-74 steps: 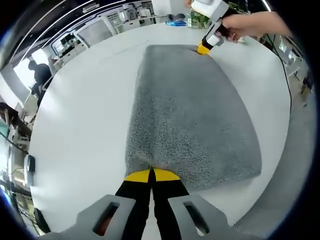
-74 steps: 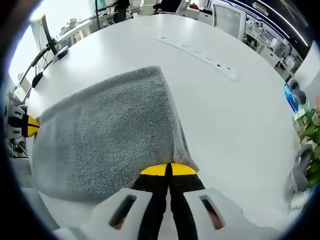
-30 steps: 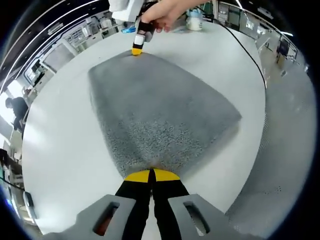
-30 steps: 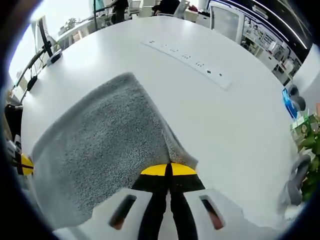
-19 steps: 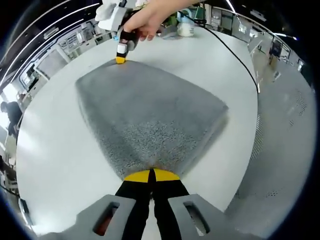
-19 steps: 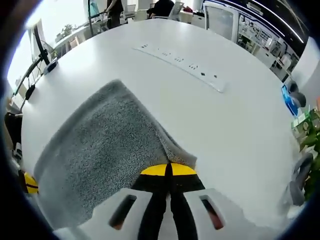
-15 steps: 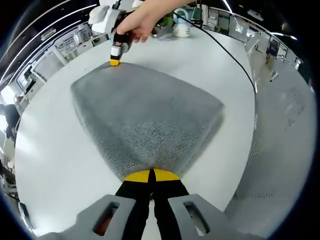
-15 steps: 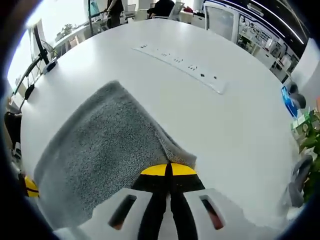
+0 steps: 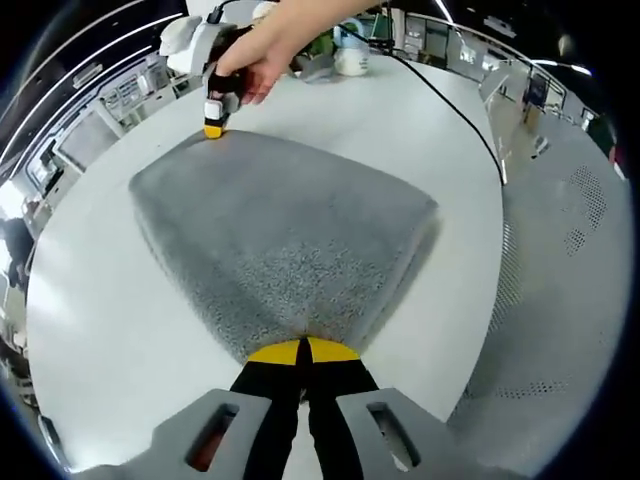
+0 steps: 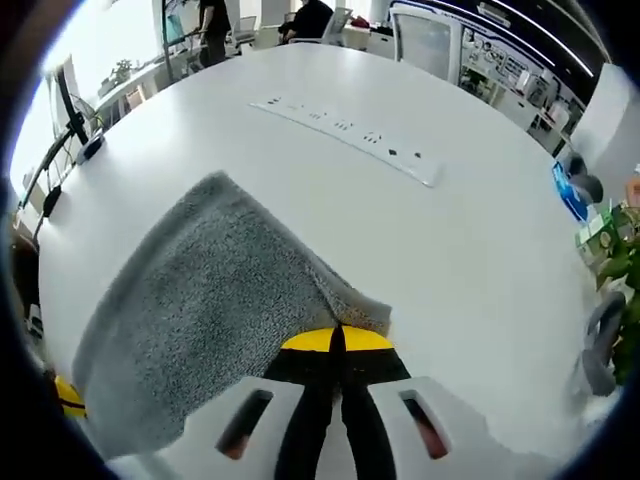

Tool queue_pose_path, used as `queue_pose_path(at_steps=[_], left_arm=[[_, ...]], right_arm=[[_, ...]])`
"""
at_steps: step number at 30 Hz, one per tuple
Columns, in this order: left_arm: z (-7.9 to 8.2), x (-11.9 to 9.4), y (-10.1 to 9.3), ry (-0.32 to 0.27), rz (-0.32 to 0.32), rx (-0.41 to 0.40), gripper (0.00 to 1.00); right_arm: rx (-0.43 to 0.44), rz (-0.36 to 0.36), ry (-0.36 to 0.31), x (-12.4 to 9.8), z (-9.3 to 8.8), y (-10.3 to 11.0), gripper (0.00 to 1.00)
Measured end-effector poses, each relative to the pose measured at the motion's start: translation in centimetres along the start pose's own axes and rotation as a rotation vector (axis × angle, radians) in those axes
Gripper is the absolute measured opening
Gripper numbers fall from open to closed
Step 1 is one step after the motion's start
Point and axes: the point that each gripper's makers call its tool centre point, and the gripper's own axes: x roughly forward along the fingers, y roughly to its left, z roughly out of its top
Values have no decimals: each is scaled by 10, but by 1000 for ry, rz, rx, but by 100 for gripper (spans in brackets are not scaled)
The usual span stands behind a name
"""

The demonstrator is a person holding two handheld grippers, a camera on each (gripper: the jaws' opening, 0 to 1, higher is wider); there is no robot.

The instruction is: Fold the towel on the table until its edges align and the towel forms a compact rectangular stack.

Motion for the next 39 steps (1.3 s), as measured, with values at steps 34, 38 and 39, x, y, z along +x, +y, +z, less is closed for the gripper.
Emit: queue_pose_path(at_steps=[34, 38, 39], left_arm=[[41, -52, 40, -278, 101, -29, 21], [45, -59, 42, -325, 119, -17, 24], [44, -59, 41, -326, 115, -18, 26]], right_arm=[[-144, 278, -401, -160, -58, 111, 18], [-173, 295, -400, -166, -79, 124, 22], [-172, 301, -401, -168, -83, 127, 23]])
